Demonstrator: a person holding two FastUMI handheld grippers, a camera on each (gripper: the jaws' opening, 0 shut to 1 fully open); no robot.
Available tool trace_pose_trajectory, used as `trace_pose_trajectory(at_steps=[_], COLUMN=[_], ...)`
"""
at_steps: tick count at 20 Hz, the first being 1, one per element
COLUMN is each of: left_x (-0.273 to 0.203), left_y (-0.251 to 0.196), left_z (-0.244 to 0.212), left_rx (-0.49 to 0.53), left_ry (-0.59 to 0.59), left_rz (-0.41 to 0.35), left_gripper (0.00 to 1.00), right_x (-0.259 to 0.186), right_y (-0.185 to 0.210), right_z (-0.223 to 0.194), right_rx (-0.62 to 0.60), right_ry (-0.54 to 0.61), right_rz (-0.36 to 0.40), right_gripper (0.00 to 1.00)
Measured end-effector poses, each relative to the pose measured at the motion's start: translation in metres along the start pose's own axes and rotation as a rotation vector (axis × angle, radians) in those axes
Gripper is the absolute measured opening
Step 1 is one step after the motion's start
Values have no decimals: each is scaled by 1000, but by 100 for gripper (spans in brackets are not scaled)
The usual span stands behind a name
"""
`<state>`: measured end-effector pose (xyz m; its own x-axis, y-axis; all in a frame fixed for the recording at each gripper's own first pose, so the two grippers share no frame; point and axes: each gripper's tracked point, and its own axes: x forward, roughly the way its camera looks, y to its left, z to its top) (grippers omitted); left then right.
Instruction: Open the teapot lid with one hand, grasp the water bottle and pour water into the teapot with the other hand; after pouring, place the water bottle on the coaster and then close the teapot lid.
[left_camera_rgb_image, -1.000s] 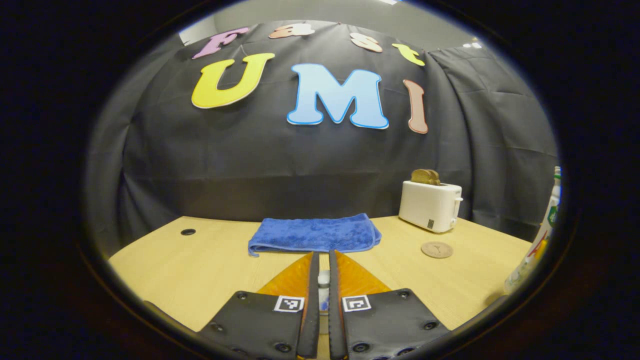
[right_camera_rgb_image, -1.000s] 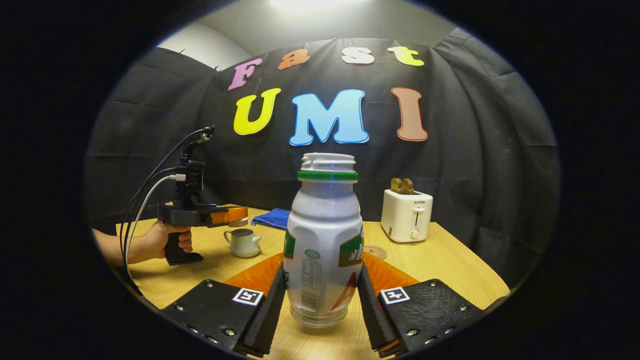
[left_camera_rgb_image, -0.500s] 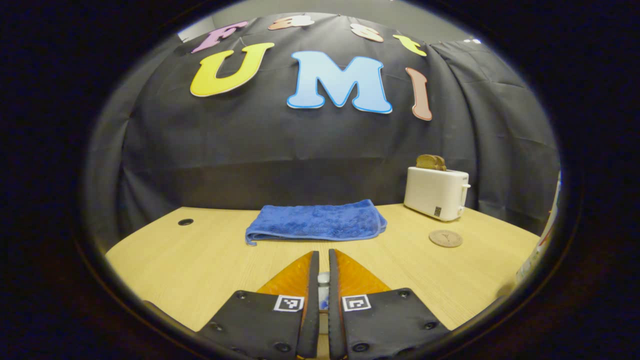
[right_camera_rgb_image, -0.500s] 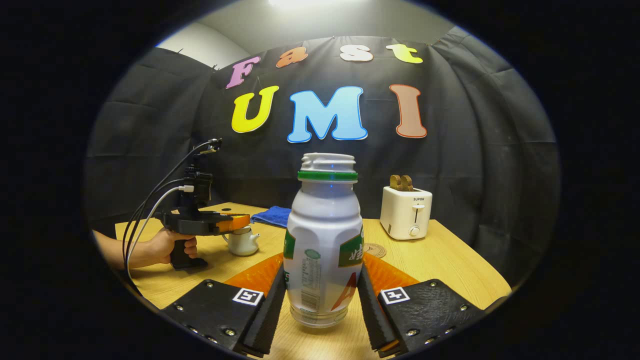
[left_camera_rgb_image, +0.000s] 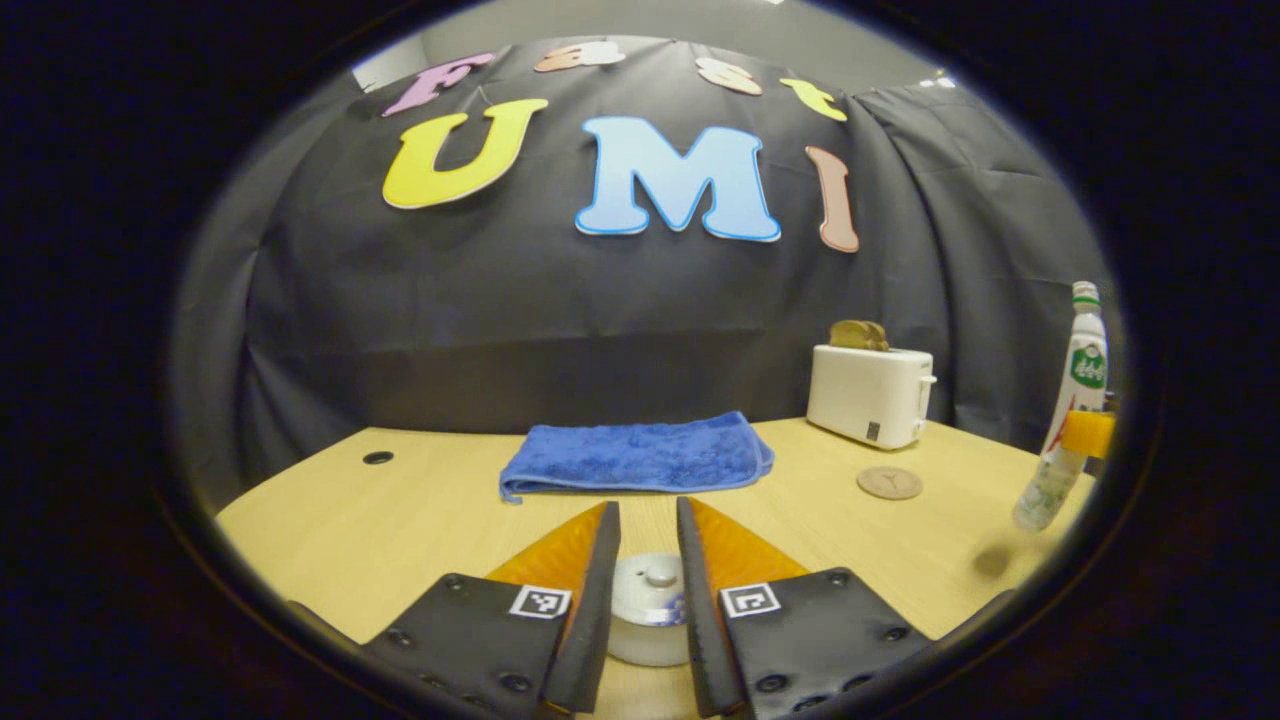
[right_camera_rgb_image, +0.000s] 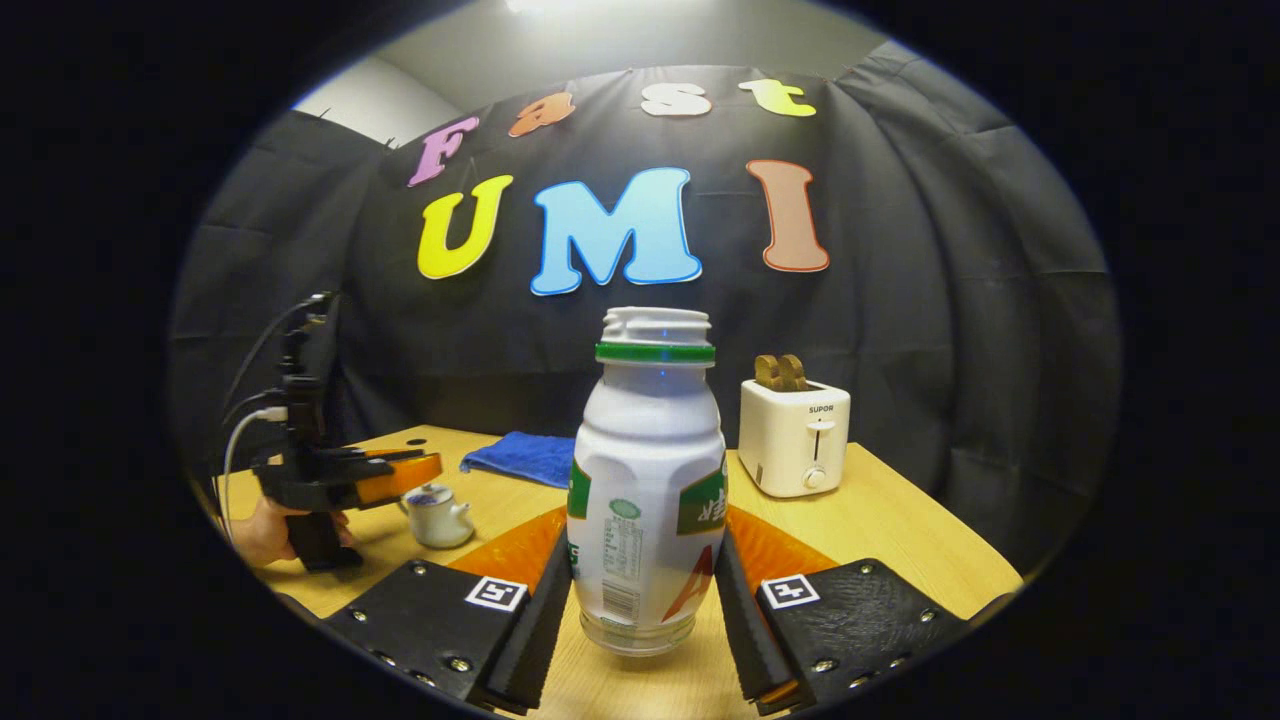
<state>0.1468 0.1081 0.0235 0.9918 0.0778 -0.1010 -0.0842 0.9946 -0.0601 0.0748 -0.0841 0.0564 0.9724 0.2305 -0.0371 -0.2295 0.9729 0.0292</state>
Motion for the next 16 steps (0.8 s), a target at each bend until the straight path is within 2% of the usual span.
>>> trace_pose_trajectory(at_steps=[4,7,10,13,16], left_x=[-71,-124,-165,-187,-191], left_y=[3,11,9,14,21], left_z=[45,53,39,36,37], left_rx=[-45,-41,-22,4,-17], left_ry=[-113,-169,-167,-181,-188], left_rz=[-27,-25,-34,-30,-31], left_gripper=[100,99,99,99,99], right_x=[70,117,156,177,183], right_y=[-33,-47,-49,-50,-63], right_z=[13,13,1,-15,-21], right_rx=[53,33,-74,-150,-144], right_ry=[2,-13,23,62,70], right_rz=[-71,-135,-171,-196,-227], right_gripper=[70,70,70,70,70])
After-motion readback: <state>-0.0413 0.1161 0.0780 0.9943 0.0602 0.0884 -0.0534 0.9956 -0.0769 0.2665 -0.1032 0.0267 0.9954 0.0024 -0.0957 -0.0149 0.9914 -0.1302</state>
